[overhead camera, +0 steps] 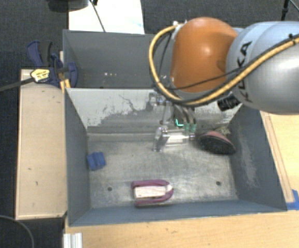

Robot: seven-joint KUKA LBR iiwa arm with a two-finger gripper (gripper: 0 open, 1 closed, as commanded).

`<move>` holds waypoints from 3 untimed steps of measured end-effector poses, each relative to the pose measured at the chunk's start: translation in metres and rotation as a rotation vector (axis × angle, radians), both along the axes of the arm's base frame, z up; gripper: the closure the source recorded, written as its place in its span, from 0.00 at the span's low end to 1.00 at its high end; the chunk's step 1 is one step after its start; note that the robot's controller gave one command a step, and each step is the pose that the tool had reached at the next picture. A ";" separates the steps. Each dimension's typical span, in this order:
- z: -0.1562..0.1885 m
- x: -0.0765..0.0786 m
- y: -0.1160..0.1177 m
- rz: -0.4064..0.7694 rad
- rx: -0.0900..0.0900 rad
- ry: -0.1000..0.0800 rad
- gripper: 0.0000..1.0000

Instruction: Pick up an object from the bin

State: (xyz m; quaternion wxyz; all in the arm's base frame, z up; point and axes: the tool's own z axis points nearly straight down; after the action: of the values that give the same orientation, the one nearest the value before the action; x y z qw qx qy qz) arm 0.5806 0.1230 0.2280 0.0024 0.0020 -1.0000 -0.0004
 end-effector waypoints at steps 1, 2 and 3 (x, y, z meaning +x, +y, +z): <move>-0.094 -0.093 -0.077 0.229 -0.001 0.003 0.00; -0.155 -0.095 -0.016 0.426 0.001 -0.024 0.00; -0.156 -0.100 -0.018 0.418 -0.001 -0.004 1.00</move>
Offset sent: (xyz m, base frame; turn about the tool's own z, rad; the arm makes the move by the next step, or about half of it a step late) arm -0.0905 -0.0744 -0.0911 -0.2325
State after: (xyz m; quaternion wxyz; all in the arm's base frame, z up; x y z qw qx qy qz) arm 0.4804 0.1049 0.0719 0.0006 0.2093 -0.9778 0.0005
